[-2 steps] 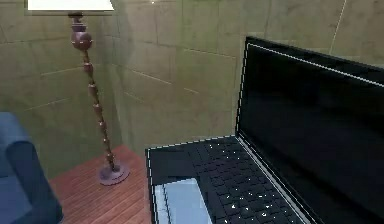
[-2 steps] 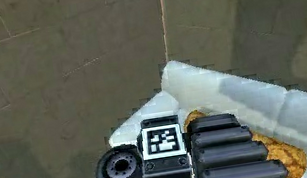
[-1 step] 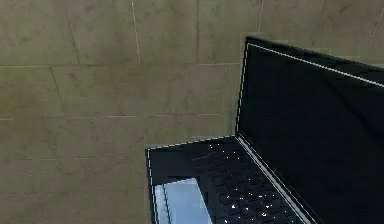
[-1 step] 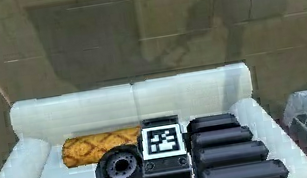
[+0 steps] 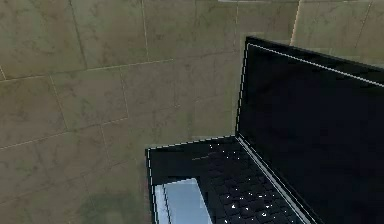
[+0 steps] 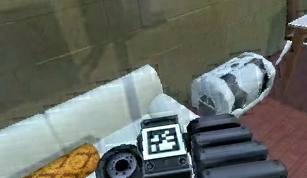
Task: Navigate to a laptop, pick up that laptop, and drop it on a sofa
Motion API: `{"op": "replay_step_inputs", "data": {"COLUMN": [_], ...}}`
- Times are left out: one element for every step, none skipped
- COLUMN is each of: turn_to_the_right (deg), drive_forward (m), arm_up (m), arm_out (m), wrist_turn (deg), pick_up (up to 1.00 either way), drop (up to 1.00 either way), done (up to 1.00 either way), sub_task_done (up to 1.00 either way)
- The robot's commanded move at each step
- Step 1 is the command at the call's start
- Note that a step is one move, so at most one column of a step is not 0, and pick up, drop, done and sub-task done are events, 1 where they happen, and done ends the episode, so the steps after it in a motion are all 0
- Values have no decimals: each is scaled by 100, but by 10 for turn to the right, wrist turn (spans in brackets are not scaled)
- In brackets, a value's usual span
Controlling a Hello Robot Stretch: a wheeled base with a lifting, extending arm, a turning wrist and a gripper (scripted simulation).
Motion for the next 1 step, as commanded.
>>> {"op": "replay_step_inputs", "data": {"turn_to_the_right": [0], "drive_forward": [0], "arm_up": [0], "arm_out": [44], "wrist_turn": [0], "pick_up": [0], "drop": [0], "done": [0], "sub_task_done": [0]}}
